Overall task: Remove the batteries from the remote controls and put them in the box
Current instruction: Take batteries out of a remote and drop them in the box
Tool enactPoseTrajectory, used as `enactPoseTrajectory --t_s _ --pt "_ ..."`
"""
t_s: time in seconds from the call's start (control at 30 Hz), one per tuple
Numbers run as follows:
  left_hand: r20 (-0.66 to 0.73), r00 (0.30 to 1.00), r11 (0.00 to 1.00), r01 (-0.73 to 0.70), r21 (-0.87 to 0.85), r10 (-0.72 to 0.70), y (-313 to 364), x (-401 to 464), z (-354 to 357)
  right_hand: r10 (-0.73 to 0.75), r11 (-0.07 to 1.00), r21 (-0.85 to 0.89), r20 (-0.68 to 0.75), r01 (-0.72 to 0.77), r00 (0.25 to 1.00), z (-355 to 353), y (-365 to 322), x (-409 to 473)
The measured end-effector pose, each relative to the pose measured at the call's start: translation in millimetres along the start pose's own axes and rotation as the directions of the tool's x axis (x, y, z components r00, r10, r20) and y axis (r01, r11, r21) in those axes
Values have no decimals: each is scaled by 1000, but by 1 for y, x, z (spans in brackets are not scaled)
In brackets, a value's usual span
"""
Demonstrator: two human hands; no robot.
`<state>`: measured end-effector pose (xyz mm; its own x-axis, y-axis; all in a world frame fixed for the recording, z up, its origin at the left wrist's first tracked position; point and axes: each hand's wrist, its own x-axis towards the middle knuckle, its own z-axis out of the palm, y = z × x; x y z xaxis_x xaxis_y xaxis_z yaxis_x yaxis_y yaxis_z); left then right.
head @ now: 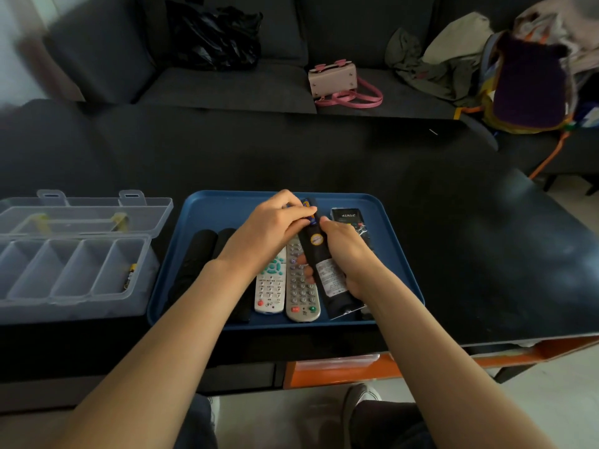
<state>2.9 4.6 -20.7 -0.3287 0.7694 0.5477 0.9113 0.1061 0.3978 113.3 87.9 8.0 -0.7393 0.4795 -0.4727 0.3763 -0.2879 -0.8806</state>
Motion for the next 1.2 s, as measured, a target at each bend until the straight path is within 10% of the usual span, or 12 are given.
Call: enactPoseTrajectory --t_s 0.47,0.63,0.9,1.2 --pt "167 904 837 -427 343 392 -18 1 -23 108 989 -109 101 -97 989 4 -5 -1" --pt "-217 971 994 109 24 -102 -12 -16 -39 93 995 -54 111 -87 990 21 -9 -3" --pt "-141 624 612 652 -447 -768 -35 -75 -126 23 1000 -4 269 -23 963 120 -17 -21" --pt "-205 491 509 860 -43 -847 -84 -165 -246 47 996 -86 396 -14 917 237 -23 -39"
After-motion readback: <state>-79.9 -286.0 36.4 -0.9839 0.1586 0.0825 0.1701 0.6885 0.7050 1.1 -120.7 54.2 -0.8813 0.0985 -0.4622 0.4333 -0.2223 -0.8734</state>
